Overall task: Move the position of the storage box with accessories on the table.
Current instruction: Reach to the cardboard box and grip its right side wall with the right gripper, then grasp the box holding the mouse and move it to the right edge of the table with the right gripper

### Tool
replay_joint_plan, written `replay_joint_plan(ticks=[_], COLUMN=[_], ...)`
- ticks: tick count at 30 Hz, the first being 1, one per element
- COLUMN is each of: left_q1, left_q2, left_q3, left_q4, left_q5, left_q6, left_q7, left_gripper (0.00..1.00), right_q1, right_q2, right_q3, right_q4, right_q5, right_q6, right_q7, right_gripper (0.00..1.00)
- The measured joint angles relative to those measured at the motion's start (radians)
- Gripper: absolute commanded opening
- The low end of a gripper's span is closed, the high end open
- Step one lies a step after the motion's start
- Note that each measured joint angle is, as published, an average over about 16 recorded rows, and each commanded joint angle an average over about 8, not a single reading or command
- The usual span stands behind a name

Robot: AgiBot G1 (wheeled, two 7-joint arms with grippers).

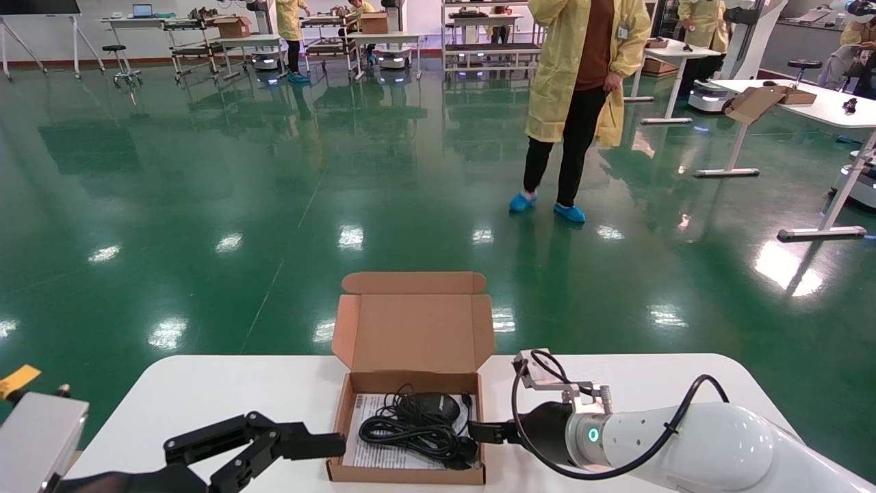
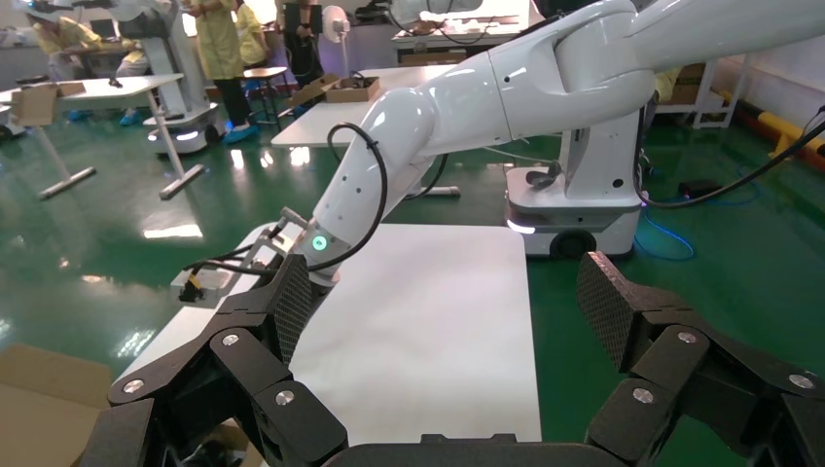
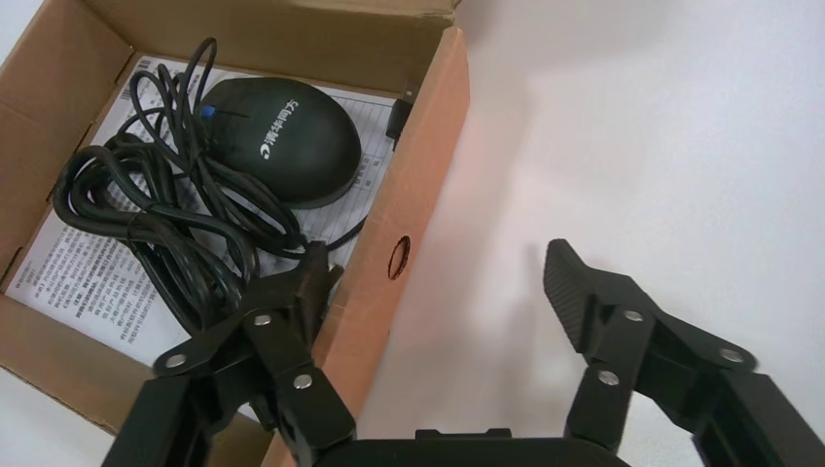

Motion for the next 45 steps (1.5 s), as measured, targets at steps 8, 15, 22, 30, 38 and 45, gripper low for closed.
replay_joint_plan(ticks=[8, 15, 22, 30, 38, 45], left_q1=[0.000, 0.000, 0.000, 0.000, 0.000, 0.000], left_q2=[0.000, 0.000, 0.000, 0.000, 0.000, 0.000], left_q3=[0.000, 0.000, 0.001, 0.001, 0.001, 0.001], left_q4=[0.000, 0.000, 0.000, 0.000, 0.000, 0.000], left_q5=[0.000, 0.000, 0.000, 0.000, -0.001, -0.001], left_q6=[0.000, 0.000, 0.000, 0.000, 0.000, 0.000], left_q7=[0.000, 0.000, 0.000, 0.000, 0.000, 0.001], left_gripper=[1.00, 1.00, 1.00, 1.00, 1.00, 1.00], right_q1=[0.001, 0.007, 0.017, 0.027, 0.041, 0.078], right_q2=[0.002, 0.005, 0.009, 0.014, 0.024, 0.047], right_q3=[-0.017, -0.028, -0.033, -0.034, -0.029, -0.020], right_q4=[-0.011, -0.025, -0.042, -0.061, -0.074, -0.081], right_q5=[0.023, 0.041, 0.057, 0.075, 0.093, 0.109], right_q6=[0.007, 0.004, -0.004, -0.017, -0.039, -0.078], right_q7=[-0.006, -0.016, -0.034, -0.062, -0.096, -0.127], right_gripper=[0.00, 0.00, 0.00, 0.00, 0.00, 0.00])
